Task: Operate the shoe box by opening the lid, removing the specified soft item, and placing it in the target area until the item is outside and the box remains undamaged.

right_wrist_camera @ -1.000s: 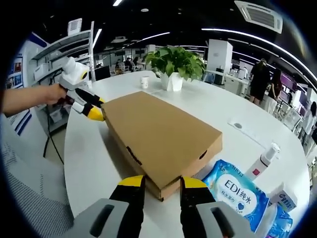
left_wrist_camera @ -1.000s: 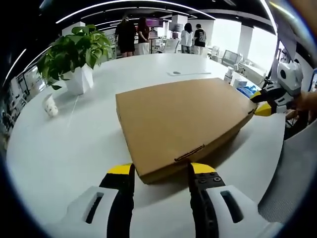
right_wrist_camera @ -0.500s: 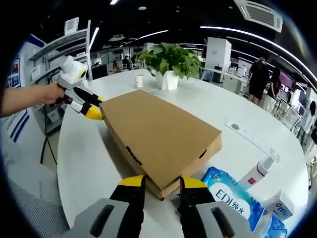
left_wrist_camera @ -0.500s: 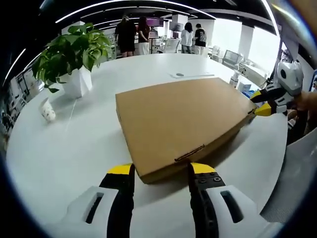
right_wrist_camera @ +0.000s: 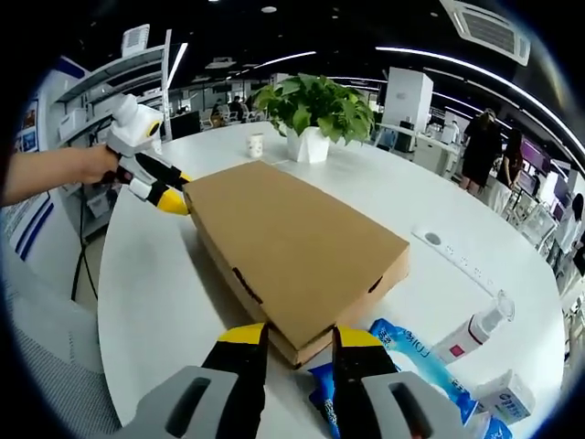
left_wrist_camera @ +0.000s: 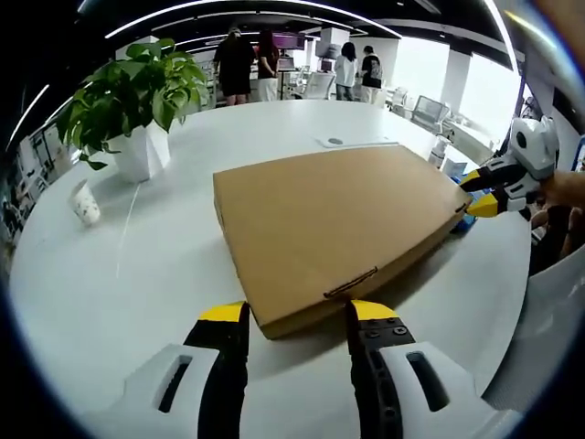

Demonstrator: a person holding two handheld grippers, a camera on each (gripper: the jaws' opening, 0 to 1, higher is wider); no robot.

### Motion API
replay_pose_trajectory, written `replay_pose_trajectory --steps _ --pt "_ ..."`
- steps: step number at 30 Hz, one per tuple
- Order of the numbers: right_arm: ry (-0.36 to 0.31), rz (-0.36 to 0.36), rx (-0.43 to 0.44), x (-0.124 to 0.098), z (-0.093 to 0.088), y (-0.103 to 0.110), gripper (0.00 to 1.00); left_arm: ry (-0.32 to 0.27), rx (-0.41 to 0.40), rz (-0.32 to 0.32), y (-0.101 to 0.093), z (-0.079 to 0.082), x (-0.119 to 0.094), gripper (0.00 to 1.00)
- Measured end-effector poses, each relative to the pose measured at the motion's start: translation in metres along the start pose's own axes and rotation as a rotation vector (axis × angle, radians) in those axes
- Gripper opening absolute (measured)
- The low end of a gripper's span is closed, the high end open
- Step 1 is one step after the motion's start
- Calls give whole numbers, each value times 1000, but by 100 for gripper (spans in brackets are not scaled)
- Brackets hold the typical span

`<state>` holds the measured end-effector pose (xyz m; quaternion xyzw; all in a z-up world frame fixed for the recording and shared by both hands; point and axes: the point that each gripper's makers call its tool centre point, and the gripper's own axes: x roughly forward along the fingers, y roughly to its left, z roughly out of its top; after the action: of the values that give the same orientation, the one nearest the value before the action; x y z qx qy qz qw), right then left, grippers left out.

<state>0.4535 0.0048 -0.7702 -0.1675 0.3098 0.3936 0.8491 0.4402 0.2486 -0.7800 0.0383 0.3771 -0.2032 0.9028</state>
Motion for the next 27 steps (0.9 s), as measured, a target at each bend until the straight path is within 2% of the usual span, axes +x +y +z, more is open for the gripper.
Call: replay_pose_trajectory --steps 14,19,27 --pt "-25 6 67 -6 2 2 25 -3 7 -8 -3 3 -4 46" --pt "-56 4 63 -23 4 3 26 -23 21 6 -5 7 -13 44" --pt "-88 -39 74 -60 -1 -14 30 -63 18 20 -11 14 -27 46"
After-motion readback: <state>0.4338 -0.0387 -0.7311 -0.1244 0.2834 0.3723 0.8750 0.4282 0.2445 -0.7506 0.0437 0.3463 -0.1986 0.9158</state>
